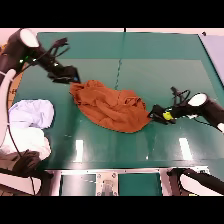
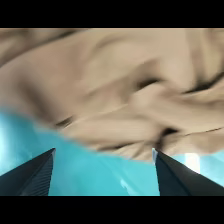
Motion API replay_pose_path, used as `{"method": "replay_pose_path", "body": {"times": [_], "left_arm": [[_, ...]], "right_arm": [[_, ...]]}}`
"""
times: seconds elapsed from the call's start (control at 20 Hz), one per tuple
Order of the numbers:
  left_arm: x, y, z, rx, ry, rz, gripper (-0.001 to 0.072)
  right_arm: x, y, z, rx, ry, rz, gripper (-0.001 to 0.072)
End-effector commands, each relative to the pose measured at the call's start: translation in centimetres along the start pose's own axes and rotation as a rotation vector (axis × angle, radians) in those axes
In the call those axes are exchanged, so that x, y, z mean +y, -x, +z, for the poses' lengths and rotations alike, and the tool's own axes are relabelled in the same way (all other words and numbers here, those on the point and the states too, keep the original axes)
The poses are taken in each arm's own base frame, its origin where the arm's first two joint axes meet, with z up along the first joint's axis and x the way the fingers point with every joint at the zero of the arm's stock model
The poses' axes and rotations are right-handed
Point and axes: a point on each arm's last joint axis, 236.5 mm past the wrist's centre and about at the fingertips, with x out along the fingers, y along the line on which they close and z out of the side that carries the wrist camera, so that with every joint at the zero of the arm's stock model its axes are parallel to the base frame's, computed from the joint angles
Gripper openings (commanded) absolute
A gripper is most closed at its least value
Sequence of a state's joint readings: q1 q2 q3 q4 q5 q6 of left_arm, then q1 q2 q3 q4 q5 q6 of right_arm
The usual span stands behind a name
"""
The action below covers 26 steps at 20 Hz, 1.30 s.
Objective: Fold the shirts.
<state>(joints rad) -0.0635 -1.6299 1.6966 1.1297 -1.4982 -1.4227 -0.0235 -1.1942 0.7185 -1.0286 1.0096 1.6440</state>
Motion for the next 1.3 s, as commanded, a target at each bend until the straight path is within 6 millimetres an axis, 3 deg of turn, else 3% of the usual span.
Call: {"method": "replay_pose_path", "body": {"times": [0.0, 0.05, 0.1, 0.15, 0.2, 0.5, 0.55, 0.6, 0.65, 0.8, 0.85, 0.95, 1.05, 1.1, 1.25], "left_arm": [[6.0, -0.3, -2.4, 0.036, 0.153, 0.006, 0.0696], [6.9, -0.9, -2.5, 0.022, 0.185, 0.004, 0.0695], [7.6, -1.7, -2.5, 0.007, 0.210, 0.001, 0.0696], [7.8, -2.9, -2.6, -0.007, 0.234, -0.014, 0.0696], [7.7, -4.1, -2.4, -0.030, 0.247, -0.039, 0.0696], [6.0, -12.4, -0.7, -0.222, 0.262, -0.068, 0.0682], [5.6, -12.7, -0.4, -0.229, 0.245, -0.065, 0.0402], [5.4, -12.4, -0.2, -0.230, 0.229, -0.065, 0.0014], [5.5, -11.6, 0.1, -0.232, 0.204, -0.061, 0.0021], [5.4, -5.9, 1.5, -0.283, 0.164, -0.040, 0.0019], [4.8, -3.3, 2.1, -0.322, 0.137, -0.022, 0.0019], [1.6, 4.2, 3.6, -0.456, 0.033, 0.002, 0.0019], [-3.3, 13.3, 4.3, -0.638, -0.074, -0.006, 0.0019], [-5.8, 18.1, 3.9, -0.733, -0.135, 0.000, 0.0019], [-13.9, 32.8, 0.1, -1.058, -0.300, 0.016, 0.0019]], "right_arm": [[1.1, -4.0, 0.6, 0.007, -0.015, 0.044, 0.0417], [1.5, -4.4, 1.2, 0.003, -0.005, 0.063, 0.0342], [1.9, -4.6, 1.8, -0.002, 0.012, 0.076, 0.0213], [2.2, -4.5, 2.2, -0.008, 0.029, 0.080, 0.0091], [2.6, -4.2, 2.8, -0.023, 0.053, 0.085, 0.0016], [3.1, -2.4, 5.7, -0.090, 0.069, 0.096, 0.0016], [3.0, -2.2, 5.9, -0.092, 0.063, 0.098, 0.0015], [2.7, -1.9, 6.0, -0.089, 0.062, 0.098, 0.0015], [2.3, -1.4, 6.2, -0.083, 0.069, 0.098, 0.0015], [2.2, 1.4, 7.5, -0.078, 0.073, 0.125, 0.0013], [2.9, 3.2, 8.2, -0.094, 0.087, 0.144, 0.0013], [6.0, 8.0, 9.9, -0.180, 0.174, 0.193, 0.0013], [10.2, 15.3, 11.5, -0.345, 0.294, 0.229, 0.0013], [12.5, 19.9, 11.8, -0.455, 0.362, 0.247, 0.0013], [18.0, 33.2, 9.5, -0.766, 0.531, 0.287, 0.0014]]}}
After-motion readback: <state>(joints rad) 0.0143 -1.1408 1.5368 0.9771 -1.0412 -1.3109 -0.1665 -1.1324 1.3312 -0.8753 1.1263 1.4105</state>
